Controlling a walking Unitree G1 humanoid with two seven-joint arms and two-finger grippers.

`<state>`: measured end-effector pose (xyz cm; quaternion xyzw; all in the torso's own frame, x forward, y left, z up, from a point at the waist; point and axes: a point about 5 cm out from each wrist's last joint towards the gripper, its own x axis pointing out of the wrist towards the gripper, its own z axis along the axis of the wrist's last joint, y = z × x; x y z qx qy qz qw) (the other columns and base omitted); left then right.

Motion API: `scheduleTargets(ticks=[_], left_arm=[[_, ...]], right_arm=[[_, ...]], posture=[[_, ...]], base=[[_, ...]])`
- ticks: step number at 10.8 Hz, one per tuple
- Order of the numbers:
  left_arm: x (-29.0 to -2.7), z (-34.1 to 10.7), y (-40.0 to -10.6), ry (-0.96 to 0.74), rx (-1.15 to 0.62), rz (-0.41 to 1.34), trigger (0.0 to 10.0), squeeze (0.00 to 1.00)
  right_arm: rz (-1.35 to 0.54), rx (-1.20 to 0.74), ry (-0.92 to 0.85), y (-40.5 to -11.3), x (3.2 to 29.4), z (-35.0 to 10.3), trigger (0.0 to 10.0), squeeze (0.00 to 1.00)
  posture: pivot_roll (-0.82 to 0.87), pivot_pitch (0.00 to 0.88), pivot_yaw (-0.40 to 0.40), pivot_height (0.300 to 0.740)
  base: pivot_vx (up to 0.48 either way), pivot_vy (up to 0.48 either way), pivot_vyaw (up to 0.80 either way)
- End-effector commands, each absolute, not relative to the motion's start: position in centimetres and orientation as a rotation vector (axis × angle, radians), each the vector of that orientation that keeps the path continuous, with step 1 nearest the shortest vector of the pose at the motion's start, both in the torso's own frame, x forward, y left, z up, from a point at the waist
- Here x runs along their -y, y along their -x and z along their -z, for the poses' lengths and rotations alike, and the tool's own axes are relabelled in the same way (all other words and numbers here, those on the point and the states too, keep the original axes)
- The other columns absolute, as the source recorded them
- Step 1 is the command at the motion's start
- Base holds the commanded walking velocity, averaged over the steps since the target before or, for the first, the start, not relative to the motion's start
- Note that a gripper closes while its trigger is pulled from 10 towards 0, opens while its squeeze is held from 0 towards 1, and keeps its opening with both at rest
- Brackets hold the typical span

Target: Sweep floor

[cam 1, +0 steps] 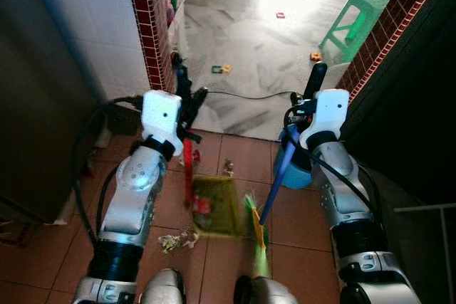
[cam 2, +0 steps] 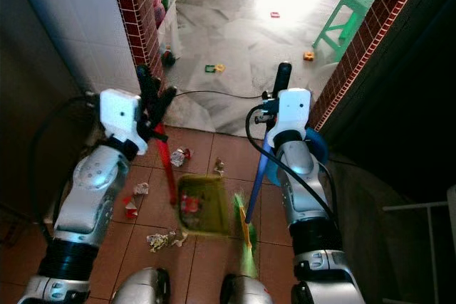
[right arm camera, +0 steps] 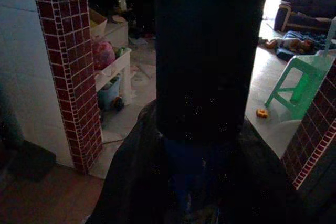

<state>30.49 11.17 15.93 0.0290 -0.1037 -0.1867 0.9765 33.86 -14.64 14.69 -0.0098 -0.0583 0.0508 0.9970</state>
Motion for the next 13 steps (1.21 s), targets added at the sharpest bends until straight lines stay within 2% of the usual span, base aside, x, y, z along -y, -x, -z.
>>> scheduleTargets(ticks=[1,6,9,13], left_arm=[[-10.3,-16.0,-30.2,-0.023,0.225,0.415,10.0,0.0],[-10.7,-14.1,-28.7,0.015,0.164,0.443,10.0,0.0],[-11.3,-15.8,-29.2,0.032,0.236,0.47,10.0,0.0],[-12.1,-17.6,-30.1,-0.027,0.327,0.471,10.0,0.0]], right_arm=[[-0.095,0.16,0.035,-33.8,15.1,-15.8,10.0,0.0],[-0.065,0.133,0.017,-34.2,16.0,-15.2,10.0,0.0],[-0.066,0.124,0.036,-34.0,16.0,-14.9,10.0,0.0],[-0.048,0.13,0.058,-33.9,16.6,-14.9,10.0,0.0]], posture=[[0.03,0.06,-0.044,0.74],[0.04,0.031,-0.054,0.74],[0.04,0.044,-0.054,0.74],[0.03,0.059,-0.056,0.74]], base=[[0.0,0.0,-0.8],[0.0,0.0,-0.8],[0.0,0.0,-0.76],[0.0,0.0,0.0]])
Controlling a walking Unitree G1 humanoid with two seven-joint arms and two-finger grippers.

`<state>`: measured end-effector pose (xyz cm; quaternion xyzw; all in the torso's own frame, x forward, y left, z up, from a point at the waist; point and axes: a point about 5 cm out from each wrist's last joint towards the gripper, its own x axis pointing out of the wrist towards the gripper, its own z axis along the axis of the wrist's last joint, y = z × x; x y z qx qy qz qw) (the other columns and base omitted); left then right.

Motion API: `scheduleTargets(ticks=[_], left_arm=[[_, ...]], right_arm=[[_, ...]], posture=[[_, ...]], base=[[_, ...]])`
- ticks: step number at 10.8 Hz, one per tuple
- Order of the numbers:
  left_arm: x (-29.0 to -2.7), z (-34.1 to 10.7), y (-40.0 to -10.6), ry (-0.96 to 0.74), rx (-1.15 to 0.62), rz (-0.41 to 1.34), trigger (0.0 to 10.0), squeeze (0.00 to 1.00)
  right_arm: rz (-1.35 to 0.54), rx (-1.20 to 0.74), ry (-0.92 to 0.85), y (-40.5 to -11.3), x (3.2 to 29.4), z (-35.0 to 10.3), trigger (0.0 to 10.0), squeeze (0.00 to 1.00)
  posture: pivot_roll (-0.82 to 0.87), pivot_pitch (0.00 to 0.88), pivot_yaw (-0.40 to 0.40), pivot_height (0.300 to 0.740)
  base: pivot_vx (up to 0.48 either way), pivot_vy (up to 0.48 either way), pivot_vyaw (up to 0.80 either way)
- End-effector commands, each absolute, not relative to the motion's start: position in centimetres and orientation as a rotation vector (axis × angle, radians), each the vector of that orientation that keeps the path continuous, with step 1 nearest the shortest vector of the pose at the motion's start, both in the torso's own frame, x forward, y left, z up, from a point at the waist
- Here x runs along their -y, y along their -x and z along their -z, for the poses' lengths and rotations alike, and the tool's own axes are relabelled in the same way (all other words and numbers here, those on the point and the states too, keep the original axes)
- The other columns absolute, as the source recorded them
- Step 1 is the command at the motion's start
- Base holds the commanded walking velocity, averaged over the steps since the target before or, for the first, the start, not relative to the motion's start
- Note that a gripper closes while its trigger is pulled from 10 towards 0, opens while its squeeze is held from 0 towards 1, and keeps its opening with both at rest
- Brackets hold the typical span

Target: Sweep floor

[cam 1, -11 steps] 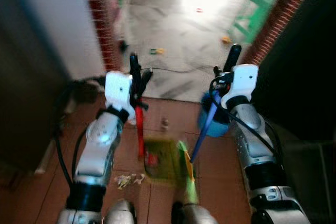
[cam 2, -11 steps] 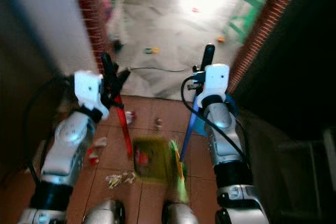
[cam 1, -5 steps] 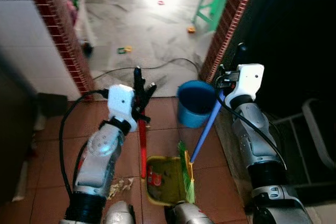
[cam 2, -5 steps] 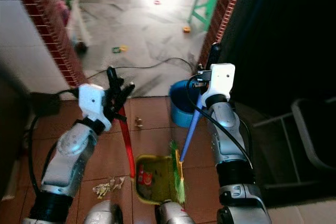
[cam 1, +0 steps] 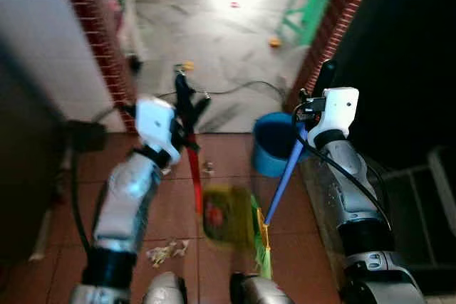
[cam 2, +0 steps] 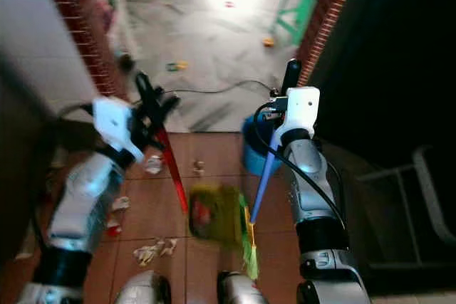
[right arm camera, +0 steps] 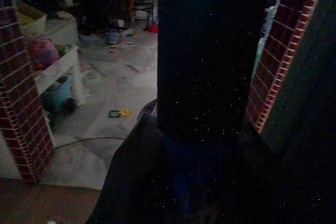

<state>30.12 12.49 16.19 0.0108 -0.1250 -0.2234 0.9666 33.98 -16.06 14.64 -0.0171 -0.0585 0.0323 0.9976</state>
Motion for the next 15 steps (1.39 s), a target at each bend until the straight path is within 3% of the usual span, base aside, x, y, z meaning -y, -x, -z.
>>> scheduleTargets(ticks=[1,5,10,15], left_arm=[[-12.2,-17.7,-30.3,-0.042,0.334,0.464,10.0,0.0],[-13.3,-19.2,-30.4,0.019,0.366,0.374,10.0,0.0],[-15.4,-24.9,-31.6,0.062,0.537,0.237,10.0,0.0],[-15.3,-29.2,-32.7,0.12,0.671,0.194,10.0,0.0]], right_arm=[[-0.043,0.128,0.062,-33.9,16.7,-14.9,10.0,0.0],[0.005,0.045,0.096,-33.5,17.7,-13.2,10.0,0.0],[0.051,-0.137,0.247,-32.9,19.7,-10.0,10.0,0.0],[0.036,-0.149,0.232,-33.2,18.7,-9.6,10.0,0.0]], posture=[[0.03,0.062,-0.055,0.74],[0.03,0.071,-0.058,0.74],[0.02,0.061,-0.059,0.74],[0.03,0.045,-0.05,0.74]], base=[[0.0,0.0,0.0],[0.0,0.0,-0.6],[0.0,0.0,0.0],[0.126,0.0,0.0]])
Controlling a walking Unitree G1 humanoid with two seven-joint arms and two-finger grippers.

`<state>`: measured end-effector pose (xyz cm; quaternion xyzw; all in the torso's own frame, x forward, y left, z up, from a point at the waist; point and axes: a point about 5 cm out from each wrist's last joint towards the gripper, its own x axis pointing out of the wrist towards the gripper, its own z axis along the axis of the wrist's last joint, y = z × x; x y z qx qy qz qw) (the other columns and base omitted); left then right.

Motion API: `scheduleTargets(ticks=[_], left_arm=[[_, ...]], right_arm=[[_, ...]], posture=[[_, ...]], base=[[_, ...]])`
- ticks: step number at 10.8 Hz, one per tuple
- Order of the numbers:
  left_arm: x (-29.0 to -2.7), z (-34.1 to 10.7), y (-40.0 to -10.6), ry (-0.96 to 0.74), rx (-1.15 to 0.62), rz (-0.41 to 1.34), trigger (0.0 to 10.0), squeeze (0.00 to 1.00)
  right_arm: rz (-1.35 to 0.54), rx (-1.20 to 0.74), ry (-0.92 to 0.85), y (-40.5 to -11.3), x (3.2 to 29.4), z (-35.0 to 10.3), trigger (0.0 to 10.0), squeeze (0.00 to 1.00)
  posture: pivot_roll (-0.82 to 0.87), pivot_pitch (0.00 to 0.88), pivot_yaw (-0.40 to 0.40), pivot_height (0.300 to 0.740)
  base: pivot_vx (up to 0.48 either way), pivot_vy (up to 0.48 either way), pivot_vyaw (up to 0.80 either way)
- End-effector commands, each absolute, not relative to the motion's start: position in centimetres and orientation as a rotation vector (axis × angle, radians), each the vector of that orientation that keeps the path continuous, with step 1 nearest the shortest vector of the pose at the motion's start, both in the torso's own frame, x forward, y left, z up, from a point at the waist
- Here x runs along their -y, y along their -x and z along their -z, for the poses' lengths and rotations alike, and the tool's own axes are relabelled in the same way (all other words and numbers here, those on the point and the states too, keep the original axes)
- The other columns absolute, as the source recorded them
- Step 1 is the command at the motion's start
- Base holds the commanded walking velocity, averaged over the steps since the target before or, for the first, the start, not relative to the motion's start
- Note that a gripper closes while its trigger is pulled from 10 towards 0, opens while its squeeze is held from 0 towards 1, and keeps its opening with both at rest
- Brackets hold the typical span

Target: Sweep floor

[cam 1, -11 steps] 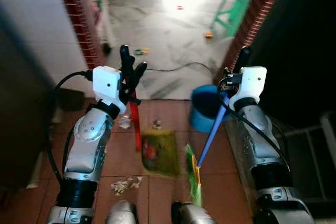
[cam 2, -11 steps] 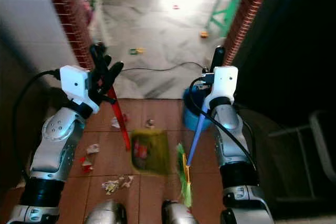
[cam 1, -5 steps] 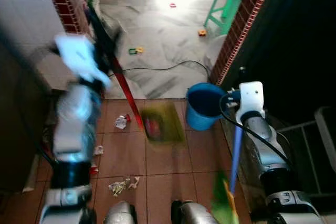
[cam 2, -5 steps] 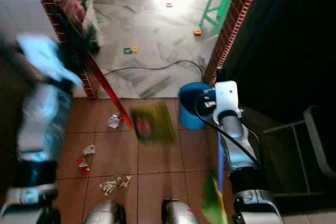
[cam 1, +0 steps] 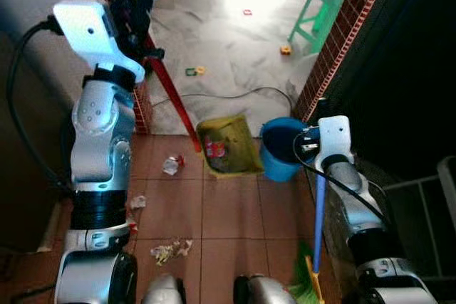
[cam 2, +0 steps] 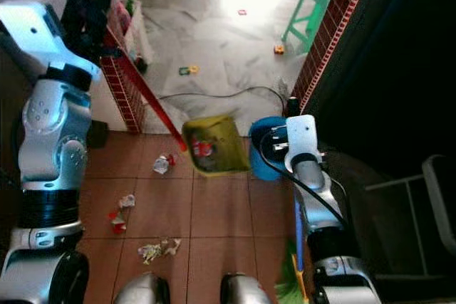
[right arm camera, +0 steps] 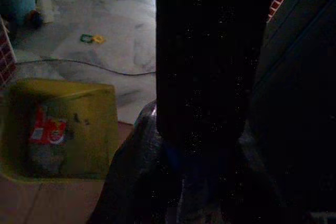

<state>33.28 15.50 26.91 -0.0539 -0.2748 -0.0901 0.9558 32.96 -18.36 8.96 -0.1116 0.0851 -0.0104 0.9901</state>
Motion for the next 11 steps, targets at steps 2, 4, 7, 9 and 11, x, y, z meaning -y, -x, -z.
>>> scheduleTargets(ticks=[2,4,7,9,11], left_arm=[[-14.24,-29.29,-32.91,0.134,0.676,0.227,10.0,0.0],[-13.77,-29.64,-33.04,0.14,0.686,0.247,10.0,0.0],[-13.7,-29.87,-33.25,0.133,0.695,0.245,10.0,0.0],[-13.94,-29.73,-33.46,0.127,0.69,0.215,10.0,0.0],[-14.0,-29.73,-33.43,0.114,0.695,0.205,10.0,0.0]], right_arm=[[0.031,-0.148,0.22,-33.27,18.46,-9.6,10.0,0.0],[0.025,-0.145,0.215,-33.14,18.4,-9.45,10.0,0.0],[0.009,-0.146,0.213,-33.15,18.13,-9.36,10.0,0.0],[-0.01,-0.146,0.215,-33.18,18.1,-9.4,10.0,0.0],[-0.027,-0.148,0.213,-33.17,17.89,-9.34,10.0,0.0]], posture=[[0.03,0.042,-0.044,0.74],[0.03,0.039,-0.039,0.74],[0.03,0.035,-0.04,0.74],[0.03,0.03,-0.048,0.74],[0.03,0.03,-0.05,0.74]], base=[[0.48,0.0,-0.8],[0.48,0.0,-0.21],[0.48,0.0,0.0],[0.435,0.12,0.0],[0.412,0.246,0.0]])
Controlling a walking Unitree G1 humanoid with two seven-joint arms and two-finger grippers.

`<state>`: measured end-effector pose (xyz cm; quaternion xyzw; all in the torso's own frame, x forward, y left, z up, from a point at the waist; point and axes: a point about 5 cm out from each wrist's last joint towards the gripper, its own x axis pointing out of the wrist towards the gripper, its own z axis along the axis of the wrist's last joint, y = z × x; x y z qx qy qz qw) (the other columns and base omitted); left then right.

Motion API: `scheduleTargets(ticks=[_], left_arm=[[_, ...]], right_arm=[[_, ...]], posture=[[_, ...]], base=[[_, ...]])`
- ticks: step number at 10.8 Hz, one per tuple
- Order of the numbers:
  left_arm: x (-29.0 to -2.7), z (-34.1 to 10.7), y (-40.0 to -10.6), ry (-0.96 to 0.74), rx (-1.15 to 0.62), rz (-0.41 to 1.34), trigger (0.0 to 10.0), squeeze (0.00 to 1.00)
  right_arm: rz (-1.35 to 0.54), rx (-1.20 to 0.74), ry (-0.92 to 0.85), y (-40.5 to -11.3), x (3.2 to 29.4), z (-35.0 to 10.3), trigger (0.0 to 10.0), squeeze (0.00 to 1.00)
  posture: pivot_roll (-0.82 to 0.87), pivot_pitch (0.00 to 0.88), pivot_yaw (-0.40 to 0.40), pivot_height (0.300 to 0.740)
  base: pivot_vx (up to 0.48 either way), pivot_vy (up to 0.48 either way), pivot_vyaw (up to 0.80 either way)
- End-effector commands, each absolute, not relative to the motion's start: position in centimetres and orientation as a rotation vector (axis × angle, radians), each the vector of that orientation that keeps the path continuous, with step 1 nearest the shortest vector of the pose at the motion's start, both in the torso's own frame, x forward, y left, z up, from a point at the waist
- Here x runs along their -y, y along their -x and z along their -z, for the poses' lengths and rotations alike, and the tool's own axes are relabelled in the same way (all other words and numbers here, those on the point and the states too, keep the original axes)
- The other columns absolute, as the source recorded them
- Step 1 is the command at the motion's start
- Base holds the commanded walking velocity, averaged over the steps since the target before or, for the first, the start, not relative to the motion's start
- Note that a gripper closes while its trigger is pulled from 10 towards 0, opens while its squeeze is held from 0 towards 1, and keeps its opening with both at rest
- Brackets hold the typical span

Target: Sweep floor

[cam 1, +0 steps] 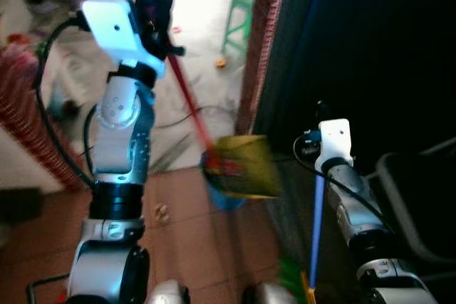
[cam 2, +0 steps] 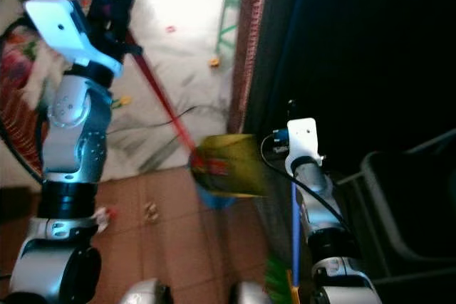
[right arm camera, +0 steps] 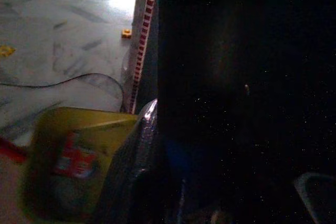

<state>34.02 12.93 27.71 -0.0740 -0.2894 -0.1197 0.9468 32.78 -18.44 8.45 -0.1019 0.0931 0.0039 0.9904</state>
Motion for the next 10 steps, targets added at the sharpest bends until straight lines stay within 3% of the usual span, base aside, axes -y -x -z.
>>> scheduleTargets(ticks=[1,6,10], left_arm=[[-14.1,-29.8,-33.5,0.1,0.701,0.197,10.0,0.0],[-13.7,-29.6,-33.4,0.038,0.714,0.184,10.0,0.0],[-11.6,-28.9,-32.7,-0.022,0.742,0.256,10.0,0.0]], right_arm=[[-0.039,-0.147,0.209,-33.1,17.6,-9.3,10.0,0.0],[-0.052,-0.156,0.204,-33.0,17.6,-9.1,10.0,0.0],[-0.057,-0.158,0.196,-33.1,17.2,-9.1,10.0,0.0]], posture=[[0.03,0.024,-0.052,0.74],[0.03,0.033,-0.053,0.74],[0.03,0.044,-0.052,0.74]], base=[[0.401,0.262,0.0],[0.356,0.236,0.0],[0.0,0.0,0.0]])
